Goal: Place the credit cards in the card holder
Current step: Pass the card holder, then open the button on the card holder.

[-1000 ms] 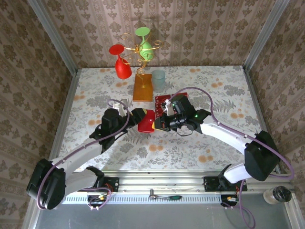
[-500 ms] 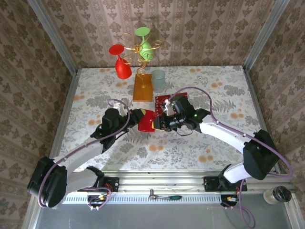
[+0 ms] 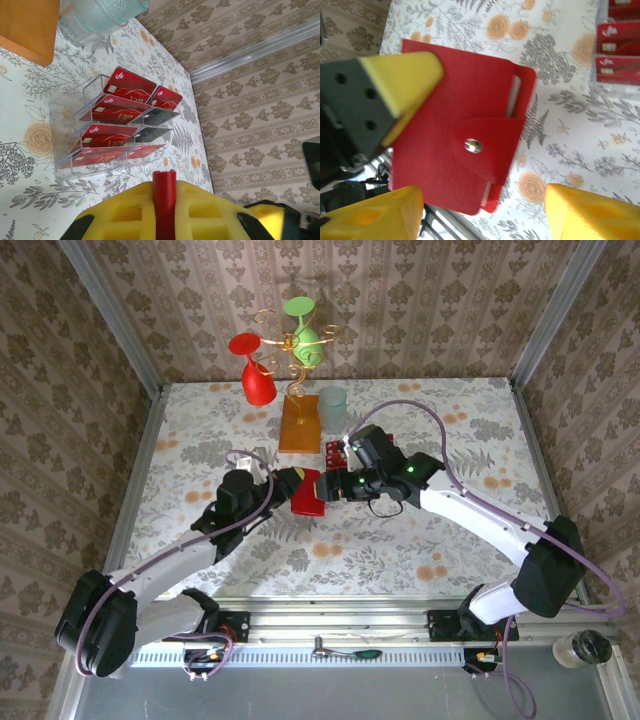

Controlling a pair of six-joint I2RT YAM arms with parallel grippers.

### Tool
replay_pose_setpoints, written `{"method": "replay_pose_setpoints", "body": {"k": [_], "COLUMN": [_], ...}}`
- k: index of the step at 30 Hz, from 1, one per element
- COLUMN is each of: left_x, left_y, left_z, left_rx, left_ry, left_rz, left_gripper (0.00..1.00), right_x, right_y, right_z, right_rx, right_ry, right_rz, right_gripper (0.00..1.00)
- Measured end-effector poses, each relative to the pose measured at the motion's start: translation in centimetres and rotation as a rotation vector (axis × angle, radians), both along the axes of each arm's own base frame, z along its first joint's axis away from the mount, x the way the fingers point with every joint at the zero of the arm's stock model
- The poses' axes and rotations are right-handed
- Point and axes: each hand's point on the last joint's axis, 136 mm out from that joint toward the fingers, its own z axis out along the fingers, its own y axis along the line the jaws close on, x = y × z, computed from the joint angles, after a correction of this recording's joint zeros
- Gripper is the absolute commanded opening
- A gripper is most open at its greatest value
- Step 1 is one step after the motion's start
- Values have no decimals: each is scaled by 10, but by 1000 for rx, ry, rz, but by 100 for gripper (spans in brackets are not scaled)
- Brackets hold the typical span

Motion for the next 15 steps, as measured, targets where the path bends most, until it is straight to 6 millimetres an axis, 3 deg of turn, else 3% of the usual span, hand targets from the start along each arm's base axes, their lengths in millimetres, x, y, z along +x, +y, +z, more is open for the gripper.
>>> {"method": "replay_pose_setpoints", "body": {"k": [3,7,15], "left_x": [1,1,2], "left_y": [1,0,5], "left_z": [0,0,-10], "left_rx": [-1,-3,29], "left_ry": [2,5,33], "left_rz": [14,19,48], "left_gripper": [0,0,0], "right_x": [5,11,31], "right_y": [12,20,13], "right_z": [-1,-18,-45], "right_rx": [-30,-81,-178], "right_ry": [-26,-23,-58], "right_rz": [11,5,-77], "right_gripper": [67,65,55]}}
